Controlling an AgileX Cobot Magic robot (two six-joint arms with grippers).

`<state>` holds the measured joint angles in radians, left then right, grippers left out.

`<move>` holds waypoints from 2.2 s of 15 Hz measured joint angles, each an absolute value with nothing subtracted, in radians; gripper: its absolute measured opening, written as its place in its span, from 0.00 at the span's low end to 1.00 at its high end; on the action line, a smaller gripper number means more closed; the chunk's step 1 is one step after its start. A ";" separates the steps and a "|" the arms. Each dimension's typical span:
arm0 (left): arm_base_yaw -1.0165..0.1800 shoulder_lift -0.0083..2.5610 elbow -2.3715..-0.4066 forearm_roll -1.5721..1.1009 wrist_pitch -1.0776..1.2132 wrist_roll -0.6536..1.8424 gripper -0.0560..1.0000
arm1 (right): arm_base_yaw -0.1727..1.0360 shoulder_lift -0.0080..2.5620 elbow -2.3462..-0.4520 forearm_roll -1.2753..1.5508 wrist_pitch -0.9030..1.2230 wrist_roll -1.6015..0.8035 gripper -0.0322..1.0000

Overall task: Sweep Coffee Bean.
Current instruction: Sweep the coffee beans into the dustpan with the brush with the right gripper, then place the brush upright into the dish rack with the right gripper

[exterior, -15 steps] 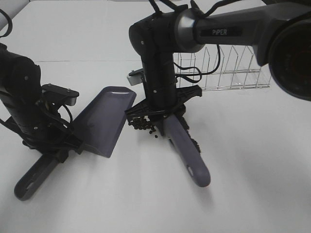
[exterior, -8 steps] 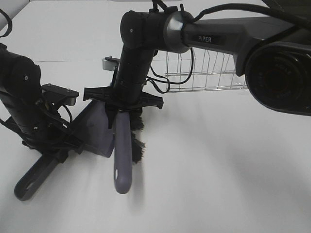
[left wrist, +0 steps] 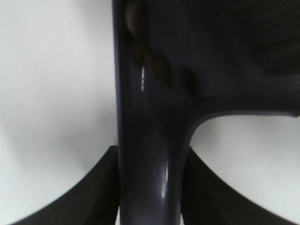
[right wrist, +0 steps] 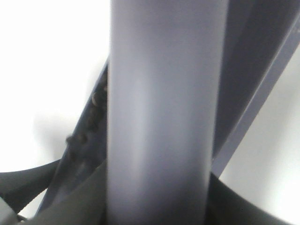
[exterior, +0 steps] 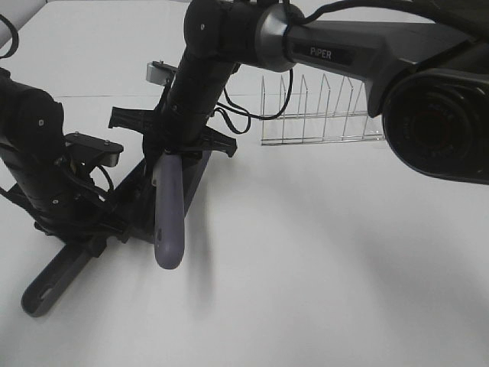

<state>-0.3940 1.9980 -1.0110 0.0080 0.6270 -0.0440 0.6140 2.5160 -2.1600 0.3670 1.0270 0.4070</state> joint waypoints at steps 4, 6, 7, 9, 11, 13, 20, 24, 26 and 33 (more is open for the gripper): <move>-0.394 1.998 -1.011 0.010 0.627 -0.044 0.35 | 0.595 2.521 -2.233 0.318 1.113 0.407 0.30; -0.394 1.998 -1.011 0.010 0.627 -0.044 0.35 | 0.578 2.525 -2.310 0.238 1.203 0.404 0.30; -0.394 1.998 -1.011 0.010 0.627 -0.044 0.35 | 0.573 2.525 -2.351 0.188 1.219 0.398 0.30; -0.394 1.998 -1.011 0.010 0.627 -0.044 0.35 | 0.571 2.503 -2.377 0.123 1.220 0.366 0.30; -0.394 1.998 -1.011 0.010 0.627 -0.044 0.35 | 0.571 2.469 -2.382 0.104 1.223 0.343 0.30; -0.394 1.998 -1.011 0.010 0.627 -0.044 0.35 | 0.571 2.453 -2.382 0.094 1.223 0.314 0.30; -0.394 1.998 -1.011 0.007 0.628 -0.043 0.35 | 0.571 2.416 -2.382 0.097 1.228 0.256 0.30; -0.394 1.998 -1.011 0.000 0.632 -0.036 0.35 | 0.571 2.288 -2.261 0.095 1.224 0.211 0.30; -0.394 1.998 -1.011 0.000 0.633 -0.024 0.35 | 0.571 2.175 -2.090 0.048 1.223 0.195 0.30; -0.394 1.998 -1.011 -0.011 0.635 -0.018 0.35 | 0.471 1.913 -1.477 -0.034 1.227 0.184 0.30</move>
